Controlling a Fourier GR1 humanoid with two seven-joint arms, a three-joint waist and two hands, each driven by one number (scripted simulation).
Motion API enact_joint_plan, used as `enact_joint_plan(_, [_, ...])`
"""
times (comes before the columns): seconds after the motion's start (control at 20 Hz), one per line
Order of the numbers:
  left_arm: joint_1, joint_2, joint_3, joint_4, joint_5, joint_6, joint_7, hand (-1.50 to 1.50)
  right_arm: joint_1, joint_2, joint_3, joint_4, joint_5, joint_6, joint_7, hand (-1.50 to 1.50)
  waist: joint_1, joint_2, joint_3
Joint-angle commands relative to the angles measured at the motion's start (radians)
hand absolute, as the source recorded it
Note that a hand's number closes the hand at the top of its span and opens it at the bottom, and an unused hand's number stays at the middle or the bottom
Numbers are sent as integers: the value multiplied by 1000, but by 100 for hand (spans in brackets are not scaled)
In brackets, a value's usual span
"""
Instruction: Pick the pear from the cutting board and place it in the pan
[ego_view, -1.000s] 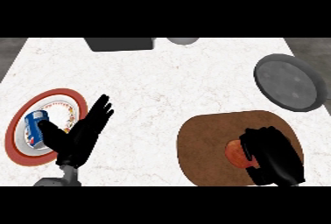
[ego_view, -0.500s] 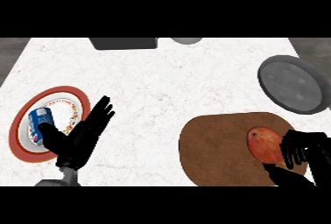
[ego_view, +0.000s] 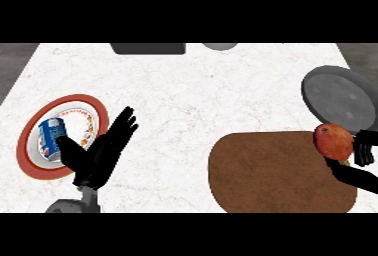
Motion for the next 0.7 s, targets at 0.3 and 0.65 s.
enact_joint_plan(0.3, [-17, -33, -8, 9, -20, 5, 13, 0, -335, 22, -120, 617, 93, -181, -294, 150, 14, 3, 0])
enact_joint_plan(0.65, [-72, -29, 13, 39, -6, -11, 25, 0, -644, -23, -269, 1024, 75, -330, -361, 150, 48, 14, 3])
